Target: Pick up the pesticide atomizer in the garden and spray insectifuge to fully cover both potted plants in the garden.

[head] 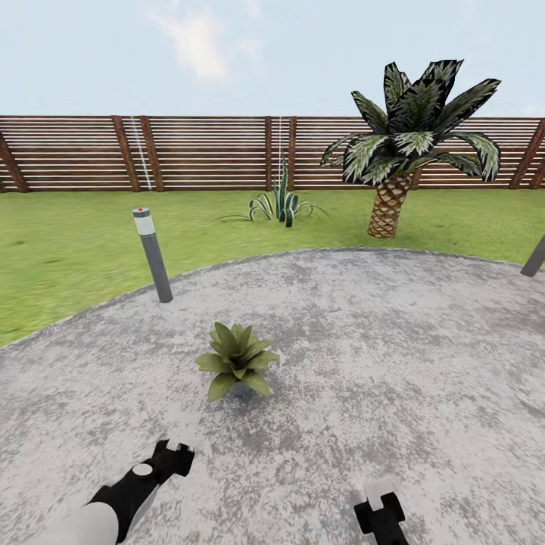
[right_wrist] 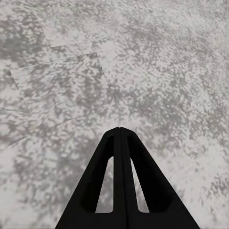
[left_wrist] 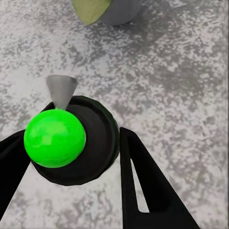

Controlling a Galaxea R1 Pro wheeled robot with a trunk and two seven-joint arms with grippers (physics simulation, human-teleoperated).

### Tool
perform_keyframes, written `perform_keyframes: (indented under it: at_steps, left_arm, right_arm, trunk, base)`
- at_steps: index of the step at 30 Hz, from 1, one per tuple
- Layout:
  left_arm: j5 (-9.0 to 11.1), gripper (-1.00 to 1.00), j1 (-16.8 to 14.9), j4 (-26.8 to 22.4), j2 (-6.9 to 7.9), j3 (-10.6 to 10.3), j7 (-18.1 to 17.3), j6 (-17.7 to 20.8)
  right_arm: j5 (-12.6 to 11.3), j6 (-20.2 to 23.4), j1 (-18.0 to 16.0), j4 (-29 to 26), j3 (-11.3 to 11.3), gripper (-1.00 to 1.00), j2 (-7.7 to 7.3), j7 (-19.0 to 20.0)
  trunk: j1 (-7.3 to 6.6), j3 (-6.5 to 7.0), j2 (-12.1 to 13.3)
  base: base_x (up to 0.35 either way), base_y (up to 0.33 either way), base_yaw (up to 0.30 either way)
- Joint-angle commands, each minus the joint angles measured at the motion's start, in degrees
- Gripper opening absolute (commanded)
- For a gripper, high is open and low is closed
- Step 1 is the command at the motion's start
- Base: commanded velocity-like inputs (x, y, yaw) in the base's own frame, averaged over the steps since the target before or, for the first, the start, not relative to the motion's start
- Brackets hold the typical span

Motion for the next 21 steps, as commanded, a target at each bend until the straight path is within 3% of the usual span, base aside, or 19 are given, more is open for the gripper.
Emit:
perform_keyframes:
  at_steps: [1,2,5,11,14,21]
  left_arm:
    - [-0.45,-1.0,-0.03,0.02,-0.05,0.53,-0.23,-0.18]
    - [-0.1,-1.0,-0.03,0.03,-0.03,0.55,-0.21,-0.14]
    - [2.42,-1.0,-0.03,0.04,0.17,0.54,-0.27,-0.01]
    - [7.19,-1.0,-0.03,-0.39,0.7,0.57,-0.27,3.21]
    - [7.93,-1.0,-0.03,-0.74,0.72,0.57,-0.33,5.29]
    - [8.05,-1.0,-0.03,-1.02,0.55,0.32,-0.46,5.57]
  right_arm:
    - [0.61,-0.23,-0.04,0.31,-0.4,-1.0,0.05,-0.19]
    - [0.55,-0.31,-0.04,0.96,-0.4,1.0,0.06,-0.2]
    - [0.03,-0.61,-0.04,1.35,-0.5,1.0,0.02,-0.2]
    - [-4.04,-0.68,-0.04,1.14,-0.56,1.0,0.04,-0.27]
    - [-4.68,-0.78,-0.04,1.09,-0.49,1.0,0.01,-0.29]
    - [-4.91,-2.11,-0.04,1.29,-0.46,1.0,-0.08,-0.29]
  trunk:
    - [-0.01,-0.05,-0.02]
    - [-0.01,-0.05,-0.02]
    - [-0.01,-0.05,-0.02]
    - [-0.01,-0.05,-0.02]
    - [-0.01,-0.05,-0.02]
    - [-0.01,-0.05,-0.02]
  base:
    - [0.0,0.0,0.0]
    - [0.0,0.0,0.0]
    - [0.0,0.0,0.0]
    - [0.0,0.0,0.0]
    - [0.0,0.0,0.0]
    - [0.016,0.0,0.0]
